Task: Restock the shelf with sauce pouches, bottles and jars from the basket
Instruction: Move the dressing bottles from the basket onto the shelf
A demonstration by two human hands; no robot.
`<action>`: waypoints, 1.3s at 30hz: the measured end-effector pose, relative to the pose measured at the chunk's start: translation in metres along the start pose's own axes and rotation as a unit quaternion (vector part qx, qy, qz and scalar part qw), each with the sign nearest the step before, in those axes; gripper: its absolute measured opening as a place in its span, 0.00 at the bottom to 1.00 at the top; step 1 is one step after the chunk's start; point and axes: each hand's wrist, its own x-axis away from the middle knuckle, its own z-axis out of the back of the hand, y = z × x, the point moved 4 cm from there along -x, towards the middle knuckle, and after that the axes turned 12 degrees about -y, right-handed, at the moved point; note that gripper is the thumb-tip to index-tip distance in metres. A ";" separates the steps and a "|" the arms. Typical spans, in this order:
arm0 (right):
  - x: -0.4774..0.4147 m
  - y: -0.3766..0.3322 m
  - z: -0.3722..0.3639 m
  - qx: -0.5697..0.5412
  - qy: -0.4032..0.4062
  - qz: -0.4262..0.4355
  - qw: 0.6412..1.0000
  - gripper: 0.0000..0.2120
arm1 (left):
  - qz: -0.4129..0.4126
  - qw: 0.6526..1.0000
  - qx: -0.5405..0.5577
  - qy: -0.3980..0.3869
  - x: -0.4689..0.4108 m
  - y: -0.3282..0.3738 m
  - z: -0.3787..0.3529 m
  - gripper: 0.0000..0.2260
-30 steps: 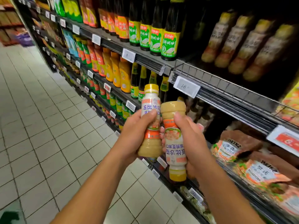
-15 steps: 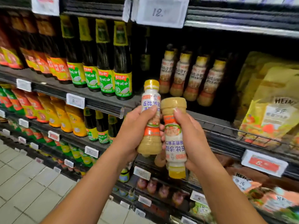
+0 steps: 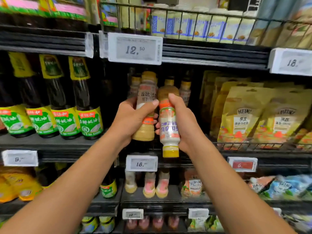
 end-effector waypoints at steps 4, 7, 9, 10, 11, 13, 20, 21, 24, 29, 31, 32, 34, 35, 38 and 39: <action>-0.017 -0.003 0.018 -0.019 0.069 -0.007 0.997 0.27 | -0.019 0.998 -0.043 0.034 -0.023 -0.005 0.008 0.07; -0.027 -0.004 0.032 -0.038 0.108 -0.001 0.993 0.28 | -0.028 0.998 -0.050 0.021 -0.036 -0.011 0.014 0.07; -0.032 -0.004 0.041 -0.038 0.135 0.003 0.990 0.32 | -0.027 0.997 -0.072 0.001 -0.042 -0.015 0.018 0.15; -0.035 -0.003 0.045 -0.035 0.150 0.002 0.988 0.35 | -0.021 0.996 -0.090 -0.005 -0.045 -0.018 0.021 0.17; -0.037 -0.003 0.049 -0.034 0.165 0.001 0.986 0.37 | -0.012 0.994 -0.109 -0.007 -0.048 -0.022 0.024 0.18; -0.041 -0.001 0.055 -0.048 0.186 0.004 0.981 0.36 | 0.006 0.988 -0.151 -0.001 -0.052 -0.031 0.029 0.20; -0.055 -0.001 0.070 -0.080 0.182 0.055 0.978 0.18 | 0.011 0.975 -0.221 0.017 -0.062 -0.038 0.037 0.20; -0.055 -0.002 0.073 -0.082 0.180 0.063 0.978 0.16 | 0.009 0.973 -0.230 0.011 -0.063 -0.037 0.036 0.21; -0.055 0.000 0.076 -0.110 0.157 0.072 0.979 0.15 | 0.002 0.974 -0.228 0.013 -0.057 -0.028 0.030 0.22; -0.051 0.002 0.077 -0.163 0.131 0.090 0.974 0.14 | -0.138 0.931 -0.291 0.173 -0.006 0.010 0.021 0.07; -0.048 0.002 0.074 -0.187 0.118 0.104 0.970 0.17 | -0.104 0.916 -0.360 0.141 0.000 0.013 0.007 0.11; -0.047 0.003 0.073 -0.196 0.114 0.106 0.968 0.17 | -0.077 0.897 -0.418 0.120 0.001 0.012 0.001 0.16; -0.046 0.003 0.073 -0.223 0.103 0.099 0.964 0.12 | -0.049 0.853 -0.510 0.098 -0.002 0.011 -0.007 0.22; -0.045 0.003 0.073 -0.243 0.098 0.094 0.961 0.11 | -0.050 0.847 -0.521 0.095 -0.003 0.012 -0.008 0.22; -0.040 0.004 0.075 -0.299 0.085 0.075 0.947 0.14 | -0.050 0.852 -0.514 0.081 -0.009 0.015 -0.006 0.20; -0.038 0.005 0.075 -0.313 0.080 0.067 0.944 0.15 | -0.050 0.858 -0.506 0.078 -0.012 0.017 -0.005 0.19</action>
